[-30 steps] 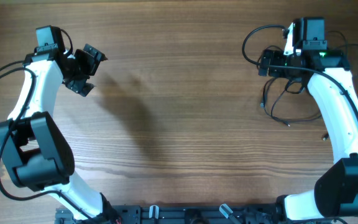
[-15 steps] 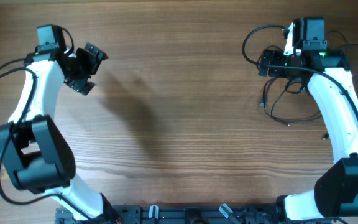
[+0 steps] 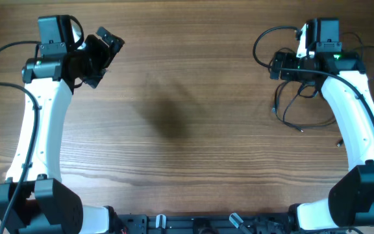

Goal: Untangle cables

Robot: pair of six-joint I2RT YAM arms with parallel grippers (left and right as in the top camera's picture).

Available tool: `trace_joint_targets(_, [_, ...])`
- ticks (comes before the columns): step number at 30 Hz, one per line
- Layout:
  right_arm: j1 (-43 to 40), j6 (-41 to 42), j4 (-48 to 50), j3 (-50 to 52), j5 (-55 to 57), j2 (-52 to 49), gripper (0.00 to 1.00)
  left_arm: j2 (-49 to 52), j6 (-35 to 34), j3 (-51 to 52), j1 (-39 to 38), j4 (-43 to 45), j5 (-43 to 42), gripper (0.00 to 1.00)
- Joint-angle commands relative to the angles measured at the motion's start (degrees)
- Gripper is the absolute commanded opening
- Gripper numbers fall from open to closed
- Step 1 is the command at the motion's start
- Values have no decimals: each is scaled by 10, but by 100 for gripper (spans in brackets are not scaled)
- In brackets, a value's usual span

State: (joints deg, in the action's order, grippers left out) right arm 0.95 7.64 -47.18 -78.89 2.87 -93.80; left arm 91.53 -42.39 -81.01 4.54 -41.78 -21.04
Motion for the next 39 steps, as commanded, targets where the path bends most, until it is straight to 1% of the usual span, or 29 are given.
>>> trace_joint_targets(1, [-2, -1, 2, -3, 10, -5, 100, -21, 0, -11, -3, -23, 22, 100])
trace_joint_targets(3, [-2, -1, 2, -3, 10, -5, 100, -28, 0, -3, -12, -73, 96, 100])
trace_joint_targets(4, [-2, -1, 2, -3, 10, -5, 100, -28, -1, 3, -19, -84, 122, 100])
trace_joint_targets(6, [-2, -2, 2, -3, 10, -5, 100, -28, -1, 30, -37, -79, 165, 100])
trace_joint_targets(8, [-2, -1, 2, -3, 10, -5, 100, -28, -1, 58, -53, -52, 180, 100])
trace_joint_targets(14, [-2, -2, 2, -3, 10, -5, 100, -28, 0, 172, -104, 99, 210, 100])
trace_joint_targets(15, [-2, -1, 2, -3, 10, -5, 100, -28, 13, 199, -110, 141, 214, 100])
trace_joint_targets(18, [-2, -1, 2, -3, 10, -5, 100, -30, 63, 246, -122, 217, 213, 100])
trace_joint_targets(23, [-2, -1, 2, -3, 10, -5, 100, -53, 112, 320, -132, 312, 207, 100])
trace_joint_targets(26, [-2, -1, 2, -3, 10, -5, 100, -76, 183, 368, -132, 373, 185, 100])
trace_joint_targets(29, [-2, -1, 2, -3, 10, -5, 100, -99, 237, 417, -132, 438, 165, 100])
trace_joint_targets(31, [-2, -1, 2, -3, 10, -5, 100, -114, 259, 455, -132, 483, 159, 100])
trace_joint_targets(32, [-2, -1, 2, -3, 10, -5, 100, -128, 271, 490, -132, 520, 159, 100])
trace_joint_targets(35, [-2, -1, 2, -3, 10, -5, 100, -171, 272, 578, -125, 605, 160, 100])
trace_joint_targets(39, [-2, -1, 2, -3, 10, -5, 100, -229, 272, 682, -110, 668, 160, 100])
